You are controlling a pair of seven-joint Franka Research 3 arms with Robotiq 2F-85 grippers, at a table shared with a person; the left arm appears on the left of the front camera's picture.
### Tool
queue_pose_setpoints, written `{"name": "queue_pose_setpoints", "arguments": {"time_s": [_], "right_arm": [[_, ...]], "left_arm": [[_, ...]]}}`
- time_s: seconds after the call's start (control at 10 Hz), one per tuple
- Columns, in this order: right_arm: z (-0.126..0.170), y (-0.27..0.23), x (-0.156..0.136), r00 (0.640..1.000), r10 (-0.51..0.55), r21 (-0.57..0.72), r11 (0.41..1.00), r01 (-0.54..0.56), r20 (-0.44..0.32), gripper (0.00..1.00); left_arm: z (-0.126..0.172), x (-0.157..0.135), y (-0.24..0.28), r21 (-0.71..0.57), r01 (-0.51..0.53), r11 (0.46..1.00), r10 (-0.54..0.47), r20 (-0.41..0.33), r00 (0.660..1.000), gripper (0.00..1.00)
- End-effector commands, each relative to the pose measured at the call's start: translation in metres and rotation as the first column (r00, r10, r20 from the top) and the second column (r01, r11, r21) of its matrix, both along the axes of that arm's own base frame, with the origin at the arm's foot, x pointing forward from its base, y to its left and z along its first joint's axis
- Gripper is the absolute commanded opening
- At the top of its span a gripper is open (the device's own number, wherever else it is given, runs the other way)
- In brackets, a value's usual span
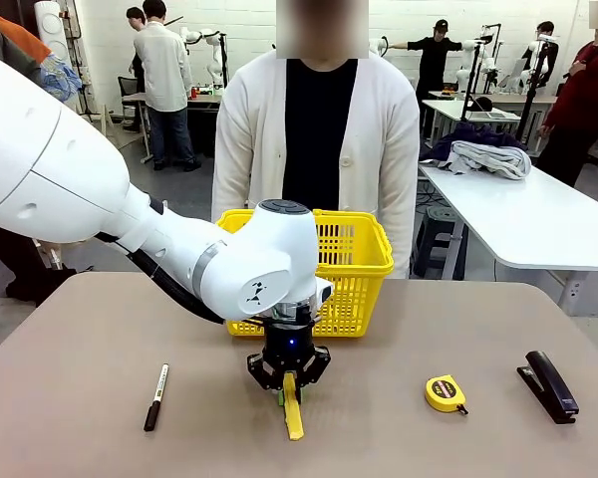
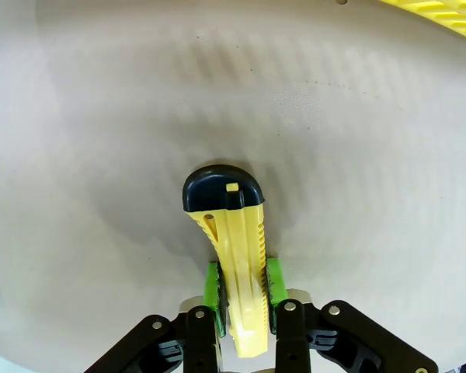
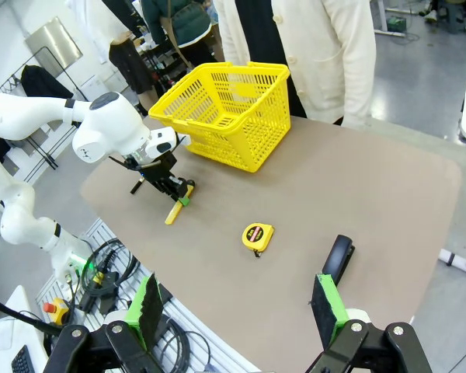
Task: Place the items the person wants into the basket.
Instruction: Pick up the item the person points to and place it in the Market Basket.
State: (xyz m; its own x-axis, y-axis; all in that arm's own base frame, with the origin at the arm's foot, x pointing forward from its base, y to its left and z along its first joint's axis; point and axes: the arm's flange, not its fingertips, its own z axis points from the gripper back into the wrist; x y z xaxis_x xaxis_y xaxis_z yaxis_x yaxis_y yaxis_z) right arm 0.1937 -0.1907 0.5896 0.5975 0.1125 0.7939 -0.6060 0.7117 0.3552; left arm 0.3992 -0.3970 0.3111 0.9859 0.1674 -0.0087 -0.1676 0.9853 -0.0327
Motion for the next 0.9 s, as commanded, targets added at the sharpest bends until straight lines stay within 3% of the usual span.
{"name": "queue_pose_setpoints", "arguments": {"time_s": [0.0,0.2,0.3,0.5,0.6,0.8], "right_arm": [[-0.001,0.001,0.002,1.0,0.015,0.016,1.0,-0.015,0.017,1.0],[-0.001,0.001,0.002,1.0,0.015,0.016,1.0,-0.015,0.017,1.0],[-0.001,0.001,0.002,1.0,0.015,0.016,1.0,-0.015,0.017,1.0],[-0.001,0.001,0.002,1.0,0.015,0.016,1.0,-0.015,0.017,1.0],[-0.001,0.001,0.002,1.0,0.015,0.016,1.0,-0.015,0.017,1.0],[-0.001,0.001,0.002,1.0,0.015,0.016,1.0,-0.015,0.017,1.0]], "left_arm": [[-0.001,-0.001,-0.004,-0.007,-0.03,1.0,0.03,0.002,1.0,0.0],[0.0,-0.001,-0.003,-0.007,-0.026,1.0,0.026,0.003,1.0,0.0],[0.011,-0.002,-0.002,0.007,-0.034,0.999,0.034,-0.009,0.999,0.07],[0.082,-0.017,0.006,-0.033,-0.015,0.999,0.017,0.051,0.999,0.07],[0.118,-0.024,0.011,-0.095,0.0,0.995,0.005,0.047,0.999,0.07],[0.186,-0.038,0.015,-0.101,0.039,0.994,-0.037,0.025,0.999,0.07]]}}
